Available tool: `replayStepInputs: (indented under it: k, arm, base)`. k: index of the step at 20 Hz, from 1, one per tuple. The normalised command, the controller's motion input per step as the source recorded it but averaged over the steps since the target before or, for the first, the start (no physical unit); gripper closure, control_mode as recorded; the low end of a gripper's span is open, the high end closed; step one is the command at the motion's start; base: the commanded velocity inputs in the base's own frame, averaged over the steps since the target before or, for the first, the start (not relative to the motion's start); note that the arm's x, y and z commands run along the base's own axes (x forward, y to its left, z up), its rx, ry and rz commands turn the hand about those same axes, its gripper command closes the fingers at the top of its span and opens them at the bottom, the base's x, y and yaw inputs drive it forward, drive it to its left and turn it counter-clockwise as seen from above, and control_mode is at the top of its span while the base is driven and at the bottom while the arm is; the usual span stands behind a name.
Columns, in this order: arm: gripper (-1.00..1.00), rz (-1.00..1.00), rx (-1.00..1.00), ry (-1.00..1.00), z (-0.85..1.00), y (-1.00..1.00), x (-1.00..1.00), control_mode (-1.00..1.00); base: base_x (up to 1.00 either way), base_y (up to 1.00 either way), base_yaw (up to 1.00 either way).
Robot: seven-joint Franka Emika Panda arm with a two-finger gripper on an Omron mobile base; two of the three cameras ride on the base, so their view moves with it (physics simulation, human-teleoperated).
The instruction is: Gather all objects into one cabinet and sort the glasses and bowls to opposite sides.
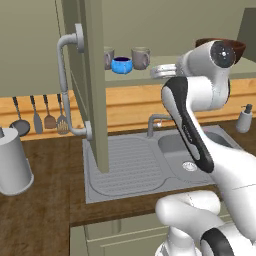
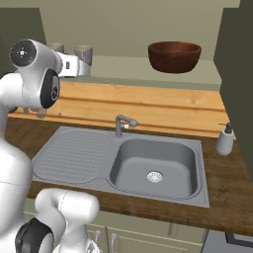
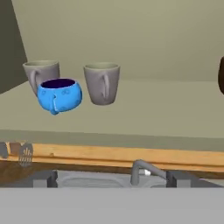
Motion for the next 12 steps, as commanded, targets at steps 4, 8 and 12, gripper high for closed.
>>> replayStepInputs:
  k: [4, 8, 12]
  arm:
    - [-1.00, -0.12, 0.00, 0.00, 0.24, -0.32, -1.00, -1.00]
    - [-1.00, -0.11, 0.00, 0.02, 0.18, -0.32, -1.00, -1.00]
    - [-1.00, -0.11, 0.00, 0.02, 0.00, -0.24, -1.00, -1.00]
  base:
    - [0.00, 0.00, 0.00]
    - [0.00, 0.00, 0.00]
    - [0.00, 0.00, 0.00]
